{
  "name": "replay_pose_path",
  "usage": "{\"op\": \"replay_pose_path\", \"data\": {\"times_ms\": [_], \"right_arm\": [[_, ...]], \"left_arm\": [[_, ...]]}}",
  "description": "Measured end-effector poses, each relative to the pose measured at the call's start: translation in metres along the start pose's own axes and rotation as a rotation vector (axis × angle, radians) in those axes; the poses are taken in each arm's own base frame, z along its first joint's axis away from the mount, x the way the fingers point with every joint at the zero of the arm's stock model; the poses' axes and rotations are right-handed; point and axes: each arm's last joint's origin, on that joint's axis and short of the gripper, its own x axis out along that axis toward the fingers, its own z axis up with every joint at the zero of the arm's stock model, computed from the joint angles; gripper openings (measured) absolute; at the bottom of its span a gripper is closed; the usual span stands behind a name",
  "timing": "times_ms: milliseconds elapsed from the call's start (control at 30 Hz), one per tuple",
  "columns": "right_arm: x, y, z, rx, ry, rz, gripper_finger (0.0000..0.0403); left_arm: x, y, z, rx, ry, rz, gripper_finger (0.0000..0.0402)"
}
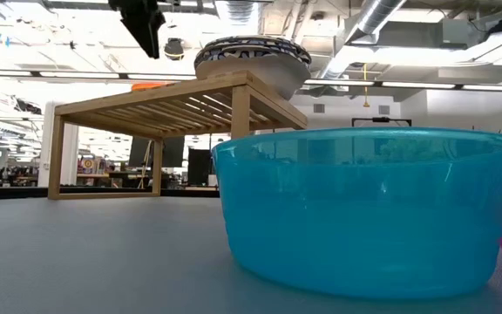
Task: Place and stack bowls onto a shelf
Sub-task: Stack the pink bowl on top of the orange bowl on the shelf
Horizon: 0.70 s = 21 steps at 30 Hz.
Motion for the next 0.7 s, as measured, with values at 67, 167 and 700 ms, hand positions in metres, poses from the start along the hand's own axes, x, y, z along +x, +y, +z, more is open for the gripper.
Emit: {"op": "replay_pose_path", "data": {"times_ms": [67,167,700], "right_arm": [[0.011,0.005,-0.008,0.027,0.054,-0.012,0.0224],[0.032,0.016,-0.023,0.042,0.139,-0.044,0.0224],[0.115,0.076,-0.105,0.178,0.267,0.016,0.0224]], "left_arm": [[-0.007,0.0,-0.001,-0.021,-0.006,-0.031,0.0183],[-0.013,0.001,-0.002,-0.068,-0.02,-0.062,0.0183],[-0.024,-0.021,0.018,-0.134,-0.249,-0.351,0.0182]]}}
